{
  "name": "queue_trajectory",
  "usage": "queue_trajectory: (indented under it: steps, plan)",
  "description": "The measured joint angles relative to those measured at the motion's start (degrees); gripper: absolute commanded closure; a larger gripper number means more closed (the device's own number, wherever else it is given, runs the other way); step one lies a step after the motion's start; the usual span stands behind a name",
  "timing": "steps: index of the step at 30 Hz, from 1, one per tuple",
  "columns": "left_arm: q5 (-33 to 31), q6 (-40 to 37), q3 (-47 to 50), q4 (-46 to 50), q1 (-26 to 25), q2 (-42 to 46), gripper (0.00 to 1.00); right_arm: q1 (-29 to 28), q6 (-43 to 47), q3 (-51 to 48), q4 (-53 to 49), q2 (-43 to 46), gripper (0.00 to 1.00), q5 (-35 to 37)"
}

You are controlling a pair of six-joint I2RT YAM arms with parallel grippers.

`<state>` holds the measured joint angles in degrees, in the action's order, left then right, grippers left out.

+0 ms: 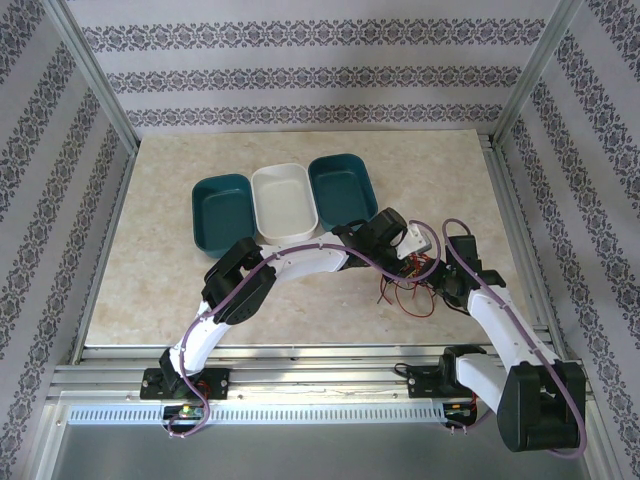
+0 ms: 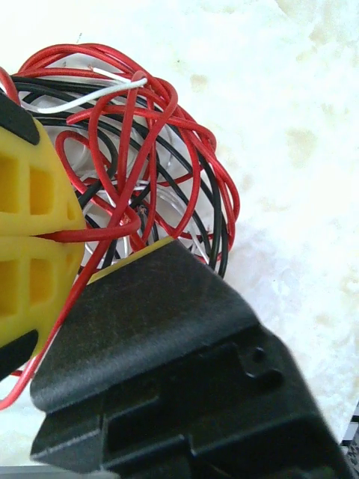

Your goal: Untangle the cables

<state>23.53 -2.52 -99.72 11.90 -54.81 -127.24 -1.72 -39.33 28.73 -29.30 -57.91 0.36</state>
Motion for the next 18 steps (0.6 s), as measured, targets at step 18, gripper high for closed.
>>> queue_trajectory:
  steps: [18]
  plan:
    - [0.28,1.38,0.00,-2.71,0.07,1.44,1.00,0.09,-1.20,-0.35,3.45,-5.95,0.37,0.66]
